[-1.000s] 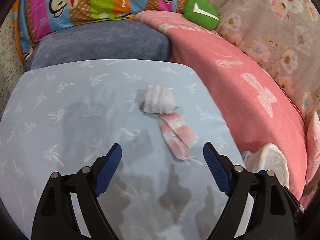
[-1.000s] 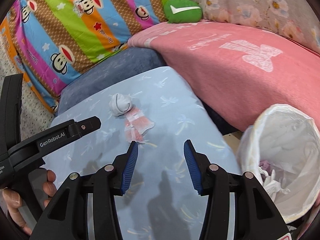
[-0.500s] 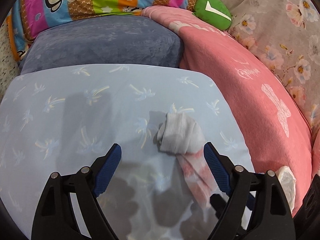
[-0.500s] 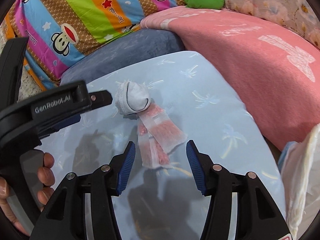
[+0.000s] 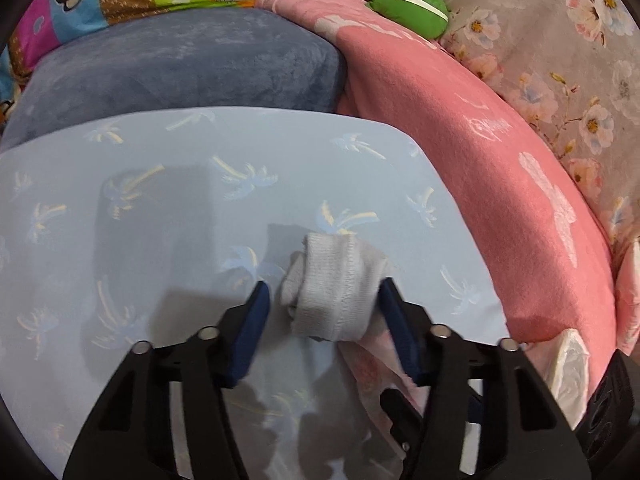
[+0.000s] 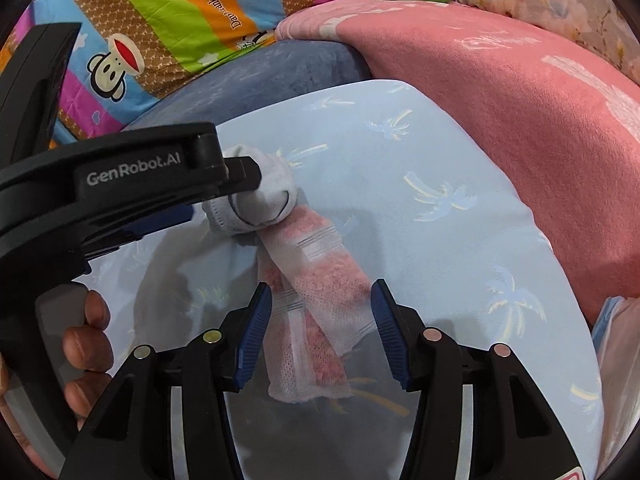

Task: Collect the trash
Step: 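Grasp the small white sock with the left tool, then lift the sock with the left tool while the right tool grasps the pink tag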

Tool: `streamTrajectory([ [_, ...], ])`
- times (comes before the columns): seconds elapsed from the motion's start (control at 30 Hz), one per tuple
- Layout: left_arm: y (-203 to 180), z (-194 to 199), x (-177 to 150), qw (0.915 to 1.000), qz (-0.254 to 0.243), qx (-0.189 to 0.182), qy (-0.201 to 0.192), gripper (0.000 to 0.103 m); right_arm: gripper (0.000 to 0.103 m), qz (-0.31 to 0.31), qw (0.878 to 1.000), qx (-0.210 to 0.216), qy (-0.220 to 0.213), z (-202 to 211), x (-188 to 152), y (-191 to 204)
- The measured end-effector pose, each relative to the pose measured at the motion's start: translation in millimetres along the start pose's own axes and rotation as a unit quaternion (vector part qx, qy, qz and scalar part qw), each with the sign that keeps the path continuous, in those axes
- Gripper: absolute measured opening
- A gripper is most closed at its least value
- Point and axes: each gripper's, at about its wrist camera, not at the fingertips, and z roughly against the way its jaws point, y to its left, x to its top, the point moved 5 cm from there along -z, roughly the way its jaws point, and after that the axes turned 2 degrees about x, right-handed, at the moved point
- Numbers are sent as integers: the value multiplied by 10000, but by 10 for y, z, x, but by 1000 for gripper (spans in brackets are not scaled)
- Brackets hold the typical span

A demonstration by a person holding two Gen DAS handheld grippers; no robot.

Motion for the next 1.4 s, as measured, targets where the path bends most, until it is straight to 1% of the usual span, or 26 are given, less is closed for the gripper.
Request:
streamTrajectory([
  [0.03, -8, 10, -19, 10000, 5, -23, 16, 44, 41, 63, 9999, -106, -6, 0, -12, -5],
  [0.07, -16, 33, -38, 10000, -18, -19, -6, 42, 34, 55, 9999, -105, -4, 5, -14, -19],
  [0.1, -26, 53, -55, 10000, -58, -8, -5, 38, 31, 5, 10000, -59, 11, 14, -22, -36],
  [0.2, -65, 103, -103, 10000, -80, 9, 5, 35, 15, -120, 9999, 69, 68, 35, -44, -78],
  [0.27, -80, 158, -152, 10000, -66, 10, 18, 34, 10, -200, 9996, 126, 118, 76, -75, -100],
  [0.4, -129, 258, -229, 10000, -72, 31, 28, 34, 6, -294, 9994, 151, 120, 210, -172, -110],
  [0.53, -221, 409, -321, 9999, -125, 53, -13, 34, 6, -418, 9990, 179, 38, 346, -256, -142],
  [0.9, -598, 866, -525, 9991, -353, -26, -232, 34, 5, -718, 9957, 138, -572, 1146, -452, -360],
  [1.13, -979, 1106, -699, 9971, -649, -123, -378, 34, 5, -861, 9914, 85, -978, 1714, -495, -601],
  [1.3, -1255, 1211, -820, 9949, -890, -186, -432, 34, 5, -1004, 9865, 6, -1298, 2143, -571, -823],
  [1.4, -1409, 1243, -905, 9933, -1043, -214, -439, 34, 4, -1111, 9838, -32, -1406, 2320, -610, -934],
])
